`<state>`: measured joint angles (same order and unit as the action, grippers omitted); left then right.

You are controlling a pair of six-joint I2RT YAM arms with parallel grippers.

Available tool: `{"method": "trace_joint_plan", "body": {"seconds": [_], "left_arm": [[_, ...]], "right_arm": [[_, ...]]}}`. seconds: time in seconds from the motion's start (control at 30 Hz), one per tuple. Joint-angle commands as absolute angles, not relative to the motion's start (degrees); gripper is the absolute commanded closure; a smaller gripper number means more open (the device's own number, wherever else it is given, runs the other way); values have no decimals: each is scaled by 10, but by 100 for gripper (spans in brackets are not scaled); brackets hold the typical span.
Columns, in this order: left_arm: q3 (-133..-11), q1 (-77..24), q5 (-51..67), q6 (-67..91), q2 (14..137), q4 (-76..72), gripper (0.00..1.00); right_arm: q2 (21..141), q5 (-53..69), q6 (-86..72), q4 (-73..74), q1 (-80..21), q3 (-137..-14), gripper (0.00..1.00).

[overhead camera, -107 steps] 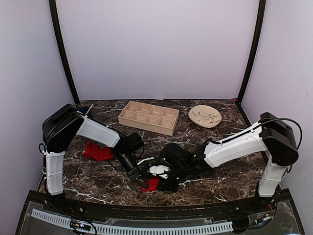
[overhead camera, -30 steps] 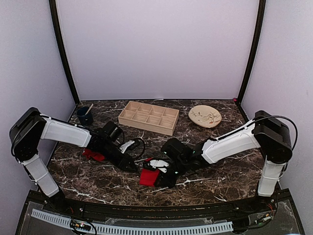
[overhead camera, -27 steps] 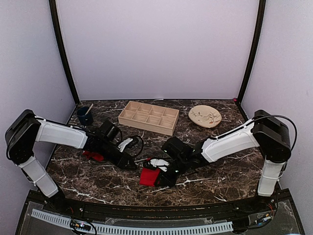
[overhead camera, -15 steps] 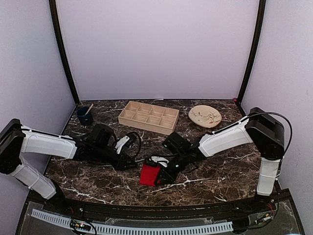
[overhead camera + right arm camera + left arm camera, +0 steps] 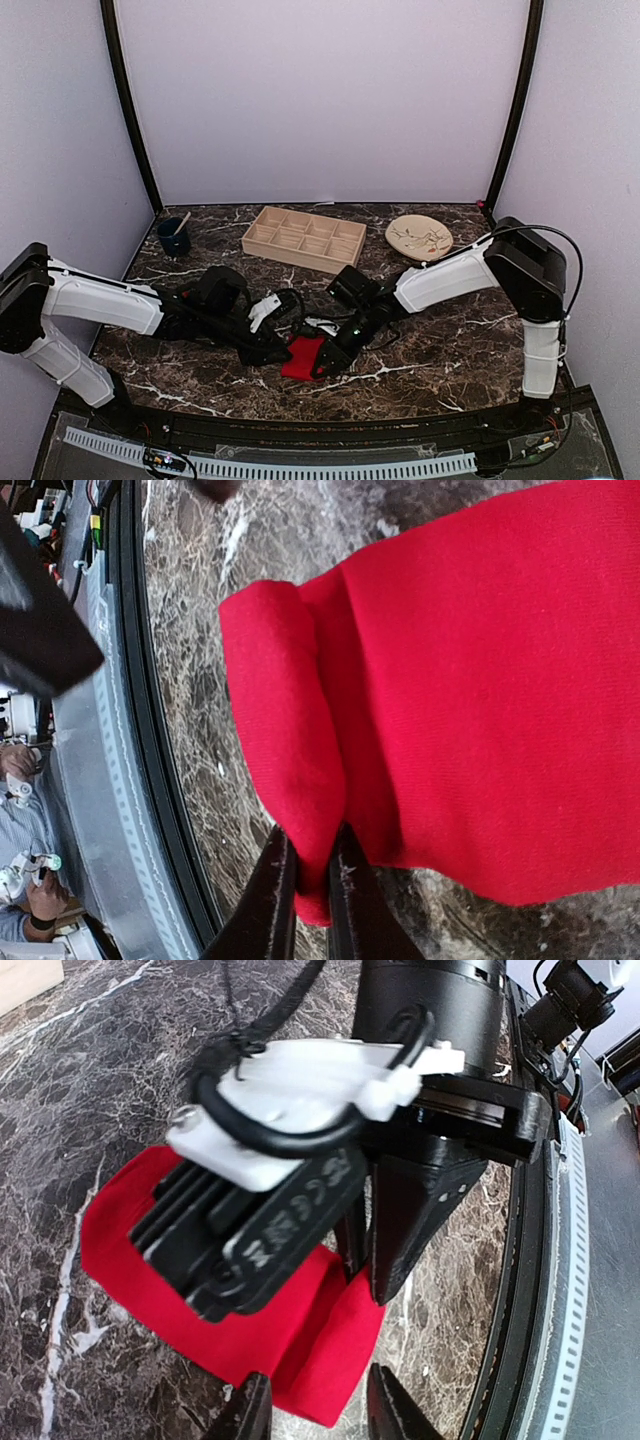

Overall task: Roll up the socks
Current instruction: Roll the sock at the center of the board.

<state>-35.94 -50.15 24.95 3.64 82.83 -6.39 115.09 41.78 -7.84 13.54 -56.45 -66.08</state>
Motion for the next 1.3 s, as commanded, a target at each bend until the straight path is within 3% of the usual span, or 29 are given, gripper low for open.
{"method": "trace_joint_plan", "body": {"seconds": [0.0,0.03,0.07,0.13,1.0,1.27], "left_arm": [[-363,-512,256,11,838,-59,65],[-367,-515,257,9,842,-54,61],[-371,-519,257,5,847,-48,39],[-382,-527,255,-4,860,-31,31],[-443,-565,187,-96,921,59,41],[-455,-571,182,-108,940,67,49]], "right_arm": [[1170,440,-82,158,-557,-692,90],[1172,443,-82,162,-556,-695,90],[1174,447,-83,164,-555,-698,90],[1178,448,-81,171,-555,-706,90],[1198,466,-55,208,-551,-732,90],[1206,473,-50,215,-549,-737,90]]}}
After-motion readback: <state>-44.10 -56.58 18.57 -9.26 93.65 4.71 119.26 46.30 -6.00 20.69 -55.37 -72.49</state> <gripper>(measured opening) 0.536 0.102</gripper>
